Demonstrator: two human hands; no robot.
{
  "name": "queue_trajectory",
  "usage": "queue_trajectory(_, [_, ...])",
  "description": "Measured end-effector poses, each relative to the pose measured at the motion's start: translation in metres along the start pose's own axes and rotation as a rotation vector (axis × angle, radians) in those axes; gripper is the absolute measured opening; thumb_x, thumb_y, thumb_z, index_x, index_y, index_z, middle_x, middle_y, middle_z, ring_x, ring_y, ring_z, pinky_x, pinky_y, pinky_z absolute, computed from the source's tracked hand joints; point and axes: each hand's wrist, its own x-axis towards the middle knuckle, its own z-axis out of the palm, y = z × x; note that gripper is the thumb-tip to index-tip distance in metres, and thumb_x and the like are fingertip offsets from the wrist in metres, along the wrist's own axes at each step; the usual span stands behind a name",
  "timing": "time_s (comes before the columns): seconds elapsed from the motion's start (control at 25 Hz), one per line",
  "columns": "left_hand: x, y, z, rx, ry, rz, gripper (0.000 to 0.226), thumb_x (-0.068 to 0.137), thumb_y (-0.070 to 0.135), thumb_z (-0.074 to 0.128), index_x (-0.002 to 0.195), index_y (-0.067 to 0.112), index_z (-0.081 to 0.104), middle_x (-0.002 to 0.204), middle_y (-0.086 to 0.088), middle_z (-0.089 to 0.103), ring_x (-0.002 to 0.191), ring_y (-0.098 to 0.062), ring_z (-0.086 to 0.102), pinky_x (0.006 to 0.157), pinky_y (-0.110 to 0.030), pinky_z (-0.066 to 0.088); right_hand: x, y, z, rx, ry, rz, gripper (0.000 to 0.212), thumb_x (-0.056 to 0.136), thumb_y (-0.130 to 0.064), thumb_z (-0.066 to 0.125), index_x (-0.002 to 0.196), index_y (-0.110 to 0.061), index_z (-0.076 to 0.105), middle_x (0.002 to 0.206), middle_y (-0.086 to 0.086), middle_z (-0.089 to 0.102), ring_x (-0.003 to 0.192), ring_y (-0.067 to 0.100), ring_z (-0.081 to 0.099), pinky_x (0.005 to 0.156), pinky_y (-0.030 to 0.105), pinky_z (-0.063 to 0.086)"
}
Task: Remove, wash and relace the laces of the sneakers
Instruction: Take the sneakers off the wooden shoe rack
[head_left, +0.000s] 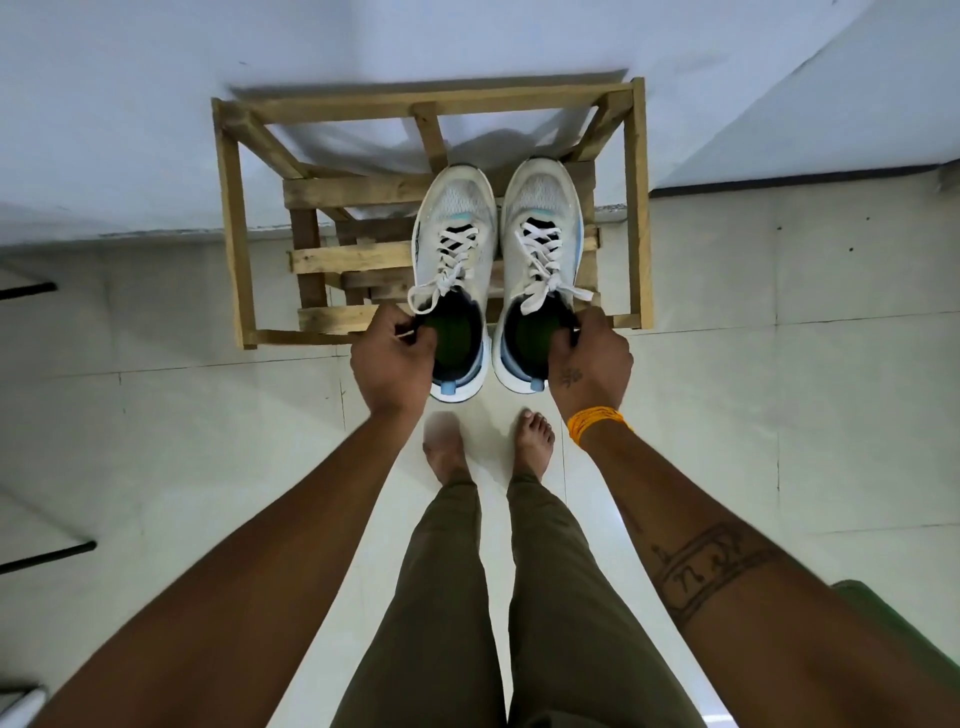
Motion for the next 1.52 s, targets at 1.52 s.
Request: queue_trajectory(1.52, [-0.332, -0.298, 0.039, -0.041, 0.009, 0.067, 0.016, 0.09, 0.005, 0.058, 0.084, 0.009, 0.044, 0.07, -0.004, 0.057, 0.064, -0.028, 0.049, 0.058, -0.036, 0.035, -0.318, 0.323, 0.09, 0.267, 0.112, 0.026, 0.004, 0.089, -0.012, 0.063, 0.088, -0.011, 0.067, 0.077, 0.003, 0.064, 0.073, 0.027, 0.056, 0.066, 0.03, 0.036])
